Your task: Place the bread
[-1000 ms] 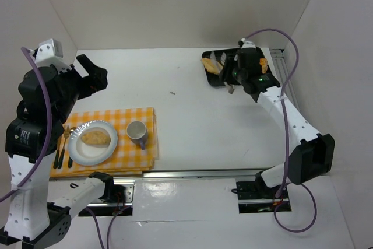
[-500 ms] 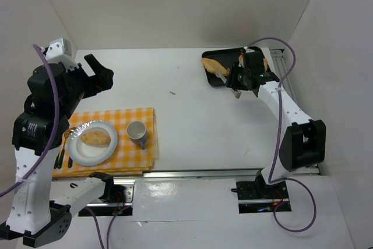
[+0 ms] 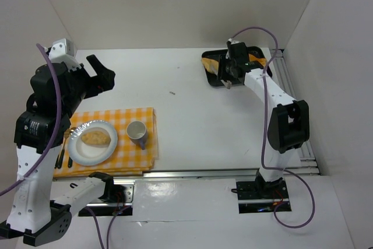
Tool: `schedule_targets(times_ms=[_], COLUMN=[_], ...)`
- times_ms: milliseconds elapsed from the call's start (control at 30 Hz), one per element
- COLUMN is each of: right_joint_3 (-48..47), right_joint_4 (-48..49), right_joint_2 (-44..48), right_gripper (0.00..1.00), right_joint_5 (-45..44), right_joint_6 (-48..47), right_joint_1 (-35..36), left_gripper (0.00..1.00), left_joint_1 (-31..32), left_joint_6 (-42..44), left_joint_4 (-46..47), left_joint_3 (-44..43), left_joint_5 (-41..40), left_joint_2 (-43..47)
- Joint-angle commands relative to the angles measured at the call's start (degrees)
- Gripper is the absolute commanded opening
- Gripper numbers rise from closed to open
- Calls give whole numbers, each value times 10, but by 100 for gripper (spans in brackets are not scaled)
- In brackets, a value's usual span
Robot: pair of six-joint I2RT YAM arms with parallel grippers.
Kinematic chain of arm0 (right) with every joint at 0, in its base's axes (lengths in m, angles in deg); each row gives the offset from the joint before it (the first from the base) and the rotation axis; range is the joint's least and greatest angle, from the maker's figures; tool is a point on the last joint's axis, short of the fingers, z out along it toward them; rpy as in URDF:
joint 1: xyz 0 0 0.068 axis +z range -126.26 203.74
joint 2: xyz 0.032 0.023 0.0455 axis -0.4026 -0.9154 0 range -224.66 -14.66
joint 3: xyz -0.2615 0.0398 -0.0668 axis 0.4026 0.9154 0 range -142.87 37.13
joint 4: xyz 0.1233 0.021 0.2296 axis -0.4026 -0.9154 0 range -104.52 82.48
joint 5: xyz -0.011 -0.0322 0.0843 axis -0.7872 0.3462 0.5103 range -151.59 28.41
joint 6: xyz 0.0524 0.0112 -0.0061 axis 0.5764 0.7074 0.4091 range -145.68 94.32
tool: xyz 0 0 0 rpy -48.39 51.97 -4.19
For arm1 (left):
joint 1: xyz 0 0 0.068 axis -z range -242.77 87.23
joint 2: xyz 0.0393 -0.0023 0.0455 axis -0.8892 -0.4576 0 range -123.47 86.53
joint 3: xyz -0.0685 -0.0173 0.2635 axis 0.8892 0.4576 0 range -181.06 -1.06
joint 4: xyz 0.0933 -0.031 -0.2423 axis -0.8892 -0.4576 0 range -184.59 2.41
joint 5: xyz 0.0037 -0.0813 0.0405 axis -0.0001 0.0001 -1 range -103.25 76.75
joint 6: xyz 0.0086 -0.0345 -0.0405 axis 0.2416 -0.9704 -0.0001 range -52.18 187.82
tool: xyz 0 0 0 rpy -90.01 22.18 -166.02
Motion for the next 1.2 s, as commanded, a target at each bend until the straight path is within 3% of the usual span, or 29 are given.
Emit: schedule_targets(times_ms=[0, 167, 733, 1167], right_joint_3=[-53, -88, -100, -149], right_joint_4=[1, -28, -45, -81], right_joint_2=[-24, -61, -56, -113], right_gripper=[52, 52, 54, 54], right_joint_5=[-41, -42, -28, -107], right_joint_6=[-18, -30, -40, -57], right_joint_1=[13, 24, 36, 53], left_gripper=[100, 100, 100, 100], left_joint_1=[-3, -3, -3, -3], left_joint_6=[12, 12, 18, 18], left_joint_4=[28, 28, 28, 28], left_joint_3=[-1, -1, 4, 10], left_joint_5=[2, -4, -4, -9], left_joint_2=[4, 4, 10, 15])
